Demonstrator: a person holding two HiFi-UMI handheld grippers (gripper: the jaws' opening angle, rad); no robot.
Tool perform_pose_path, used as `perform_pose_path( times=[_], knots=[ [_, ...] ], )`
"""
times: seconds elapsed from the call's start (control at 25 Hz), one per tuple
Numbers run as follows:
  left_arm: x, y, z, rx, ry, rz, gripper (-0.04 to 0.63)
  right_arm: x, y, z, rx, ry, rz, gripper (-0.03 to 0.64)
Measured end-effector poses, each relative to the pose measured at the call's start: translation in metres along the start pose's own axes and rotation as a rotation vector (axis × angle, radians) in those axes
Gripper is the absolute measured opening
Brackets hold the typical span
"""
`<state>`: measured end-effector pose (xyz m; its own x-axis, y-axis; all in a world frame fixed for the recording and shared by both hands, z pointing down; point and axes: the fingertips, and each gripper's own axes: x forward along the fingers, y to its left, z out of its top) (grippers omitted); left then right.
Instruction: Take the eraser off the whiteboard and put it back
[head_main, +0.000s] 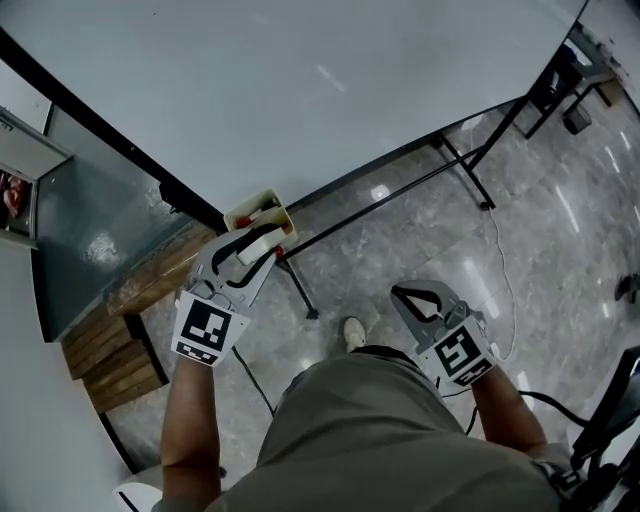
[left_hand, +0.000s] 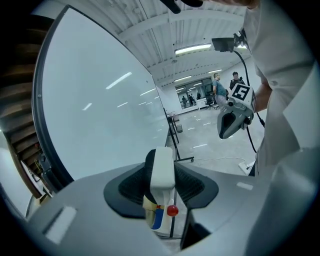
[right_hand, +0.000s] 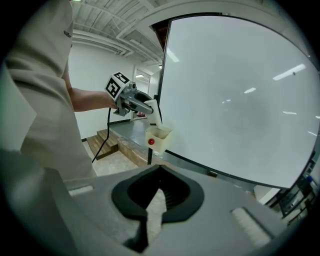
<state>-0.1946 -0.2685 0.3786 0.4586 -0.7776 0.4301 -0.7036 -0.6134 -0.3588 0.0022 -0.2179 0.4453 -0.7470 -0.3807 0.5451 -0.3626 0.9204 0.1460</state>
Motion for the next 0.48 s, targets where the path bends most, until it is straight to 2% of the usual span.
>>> perform_pose_path(
  times=[0.48],
  knots=[
    [0.043,0.008,-0.034,-0.016,0.080,-0.018,0.166,0.018,-0.038,-0.007,-0.002,0.002,0.032,0.002]
  ],
)
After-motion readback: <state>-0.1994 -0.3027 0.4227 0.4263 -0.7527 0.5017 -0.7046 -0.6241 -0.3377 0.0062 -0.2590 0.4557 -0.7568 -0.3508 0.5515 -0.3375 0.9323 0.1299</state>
